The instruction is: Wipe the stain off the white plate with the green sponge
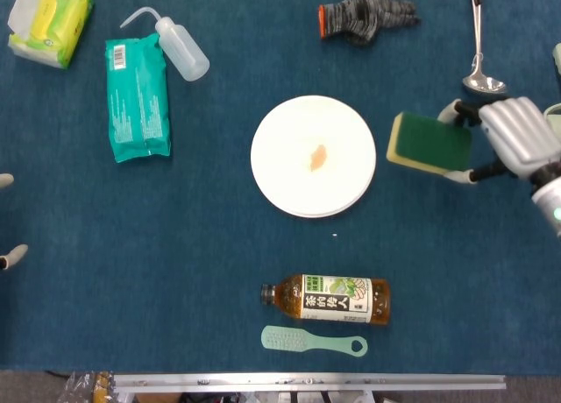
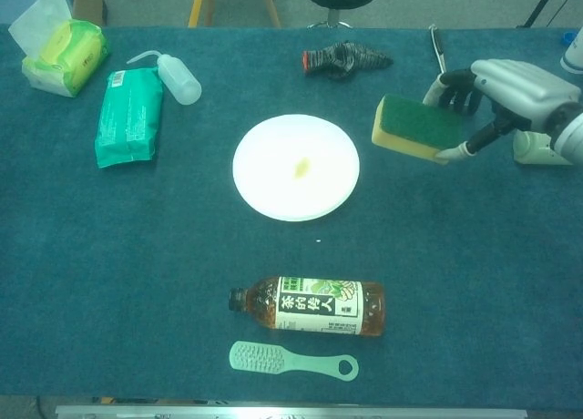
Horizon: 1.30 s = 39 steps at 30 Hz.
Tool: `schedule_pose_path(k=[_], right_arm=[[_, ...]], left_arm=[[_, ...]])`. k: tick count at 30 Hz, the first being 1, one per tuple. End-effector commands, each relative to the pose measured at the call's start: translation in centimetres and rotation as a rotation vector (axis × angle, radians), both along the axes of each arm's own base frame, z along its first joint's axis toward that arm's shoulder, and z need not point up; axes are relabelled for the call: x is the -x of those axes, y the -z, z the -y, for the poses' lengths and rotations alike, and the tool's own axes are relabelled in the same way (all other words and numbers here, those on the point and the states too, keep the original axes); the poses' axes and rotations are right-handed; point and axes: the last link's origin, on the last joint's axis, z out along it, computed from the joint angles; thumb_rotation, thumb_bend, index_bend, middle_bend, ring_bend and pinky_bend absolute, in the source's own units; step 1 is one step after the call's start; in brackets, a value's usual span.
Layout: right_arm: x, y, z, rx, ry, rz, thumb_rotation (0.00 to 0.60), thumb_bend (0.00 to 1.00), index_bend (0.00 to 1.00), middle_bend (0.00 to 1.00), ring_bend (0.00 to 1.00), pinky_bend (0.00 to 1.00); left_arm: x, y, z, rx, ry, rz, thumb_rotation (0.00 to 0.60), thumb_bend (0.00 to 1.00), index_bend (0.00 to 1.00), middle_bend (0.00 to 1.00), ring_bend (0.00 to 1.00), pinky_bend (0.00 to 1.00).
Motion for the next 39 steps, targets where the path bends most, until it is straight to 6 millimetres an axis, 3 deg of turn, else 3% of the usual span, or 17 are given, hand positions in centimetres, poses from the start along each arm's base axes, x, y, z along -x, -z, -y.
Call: schedule_pose_path(k=[1,9,20,39], right_arm=[[-2.0,-0.7,1.7,-0.050,0.010,0.010,0.600,0.11,0.46,0.52,0.46,0.43],[-3.4,-0.4,3.1,-0.128,0.027,-0.087,0.600,0.12,0.48,0.53,0.47,0.43],[-4.5,0.8,3.4,-0.186,0.006,-0.227,0.600,0.13,0.48,0.53,0.47,0.43],[-6.0,3.7,3.8,-0.244,-0.049,-0.277,0.600,0.13,0.48,0.53,0.47,0.43]], left_arm=[[0.0,0.0,0.0,-0.001,0.000,0.002,0.600,0.11,0.23,0.03,0.06,0.26],[0.2,0.2,0.0,-0.002,-0.003,0.011,0.600,0.11,0.23,0.03,0.06,0.26],[0.2,0.4,-0.1,0.001,-0.003,0.017,0.600,0.11,0.23,0.03,0.06,0.26],[0.4,0.3,0.1,-0.006,-0.012,0.026,0.600,0.11,0.23,0.03,0.06,0.26]])
